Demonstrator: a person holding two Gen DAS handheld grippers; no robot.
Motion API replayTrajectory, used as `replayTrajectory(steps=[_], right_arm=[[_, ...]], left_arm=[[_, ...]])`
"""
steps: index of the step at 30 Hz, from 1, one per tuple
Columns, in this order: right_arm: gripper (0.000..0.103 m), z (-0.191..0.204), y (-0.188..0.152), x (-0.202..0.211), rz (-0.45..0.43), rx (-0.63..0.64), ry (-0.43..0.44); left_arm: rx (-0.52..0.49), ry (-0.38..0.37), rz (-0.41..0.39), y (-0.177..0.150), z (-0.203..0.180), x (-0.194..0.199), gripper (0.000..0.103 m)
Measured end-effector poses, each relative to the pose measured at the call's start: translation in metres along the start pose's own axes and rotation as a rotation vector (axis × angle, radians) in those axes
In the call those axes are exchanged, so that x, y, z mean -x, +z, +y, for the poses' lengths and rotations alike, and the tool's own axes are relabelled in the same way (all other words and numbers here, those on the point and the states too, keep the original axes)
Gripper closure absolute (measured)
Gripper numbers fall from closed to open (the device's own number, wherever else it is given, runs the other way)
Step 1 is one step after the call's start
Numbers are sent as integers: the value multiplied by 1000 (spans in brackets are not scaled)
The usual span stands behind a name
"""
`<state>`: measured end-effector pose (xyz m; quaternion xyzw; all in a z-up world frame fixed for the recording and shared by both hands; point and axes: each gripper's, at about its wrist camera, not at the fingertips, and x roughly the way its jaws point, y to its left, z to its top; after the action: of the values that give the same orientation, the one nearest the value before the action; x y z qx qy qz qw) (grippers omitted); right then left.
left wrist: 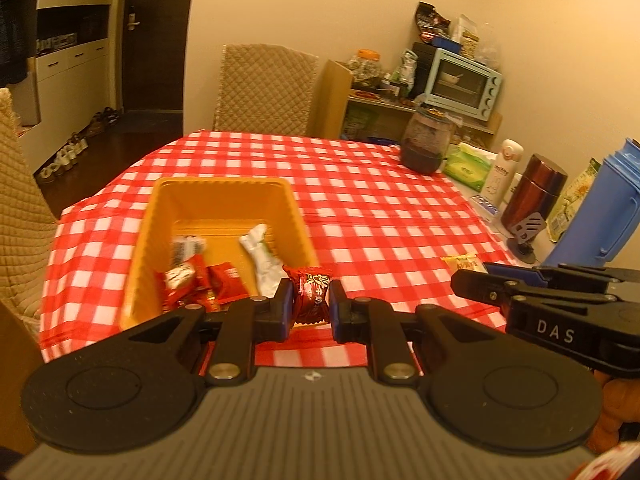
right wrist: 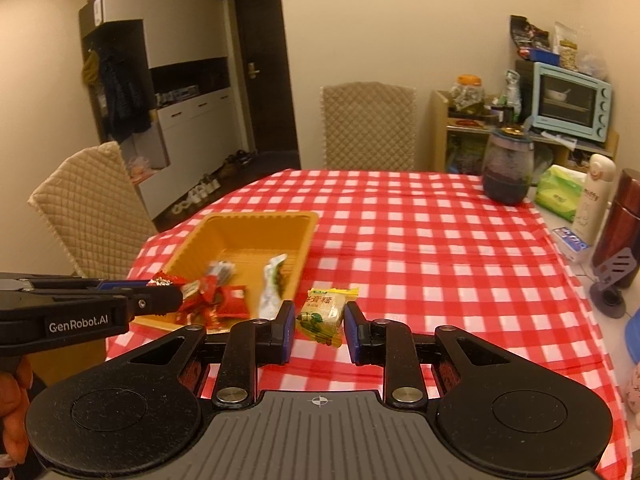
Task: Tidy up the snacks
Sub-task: 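Lift both candies and carry them over the orange tray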
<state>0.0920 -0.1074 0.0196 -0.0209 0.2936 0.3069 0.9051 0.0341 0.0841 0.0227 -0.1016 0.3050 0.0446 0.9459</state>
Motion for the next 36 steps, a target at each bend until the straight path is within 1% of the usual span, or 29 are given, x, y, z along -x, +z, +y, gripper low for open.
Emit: replayTrajectory(steps=[9,16,25,36], right_arm=[[77,25,-3,-19,28,38,47],[76,37,-3,-31,41,52,69],[77,45,1,-50,50,66,94],[77,48,11,-97,43,94,129]], left_arm=[[32,27,9,-3,24,2,87],[50,40,12,-3,37,-1,87],[49,43,23,0,48,-11,87],[34,52,26,14,68,-45,87]])
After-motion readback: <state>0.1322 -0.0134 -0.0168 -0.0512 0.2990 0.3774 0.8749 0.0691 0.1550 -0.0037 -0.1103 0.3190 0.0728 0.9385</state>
